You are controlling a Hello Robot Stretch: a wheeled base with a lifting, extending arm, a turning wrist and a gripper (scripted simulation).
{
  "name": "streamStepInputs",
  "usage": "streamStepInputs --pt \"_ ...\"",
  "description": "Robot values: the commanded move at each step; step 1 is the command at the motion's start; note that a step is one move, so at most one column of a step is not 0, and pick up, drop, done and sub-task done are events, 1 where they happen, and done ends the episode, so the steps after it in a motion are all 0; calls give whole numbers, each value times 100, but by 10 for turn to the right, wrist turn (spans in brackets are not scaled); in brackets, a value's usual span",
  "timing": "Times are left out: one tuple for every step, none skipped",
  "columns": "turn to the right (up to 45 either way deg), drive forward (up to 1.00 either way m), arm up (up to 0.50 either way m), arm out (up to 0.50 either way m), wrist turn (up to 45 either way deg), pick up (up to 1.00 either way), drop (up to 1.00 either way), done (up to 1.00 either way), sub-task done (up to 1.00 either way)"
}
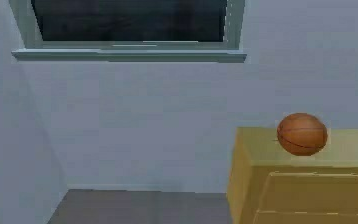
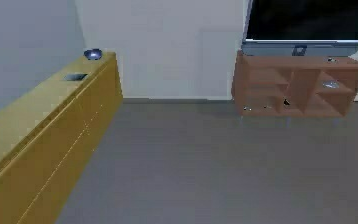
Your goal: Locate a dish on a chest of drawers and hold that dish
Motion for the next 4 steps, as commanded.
streamStepInputs --pt "450 0 0 0 0 0 0 0 0" --pt "420 0 0 0 0 0 0 0 0" --pt "0 100 0 0 0 0 0 0 0" --pt "0 95 0 0 0 0 0 0 0"
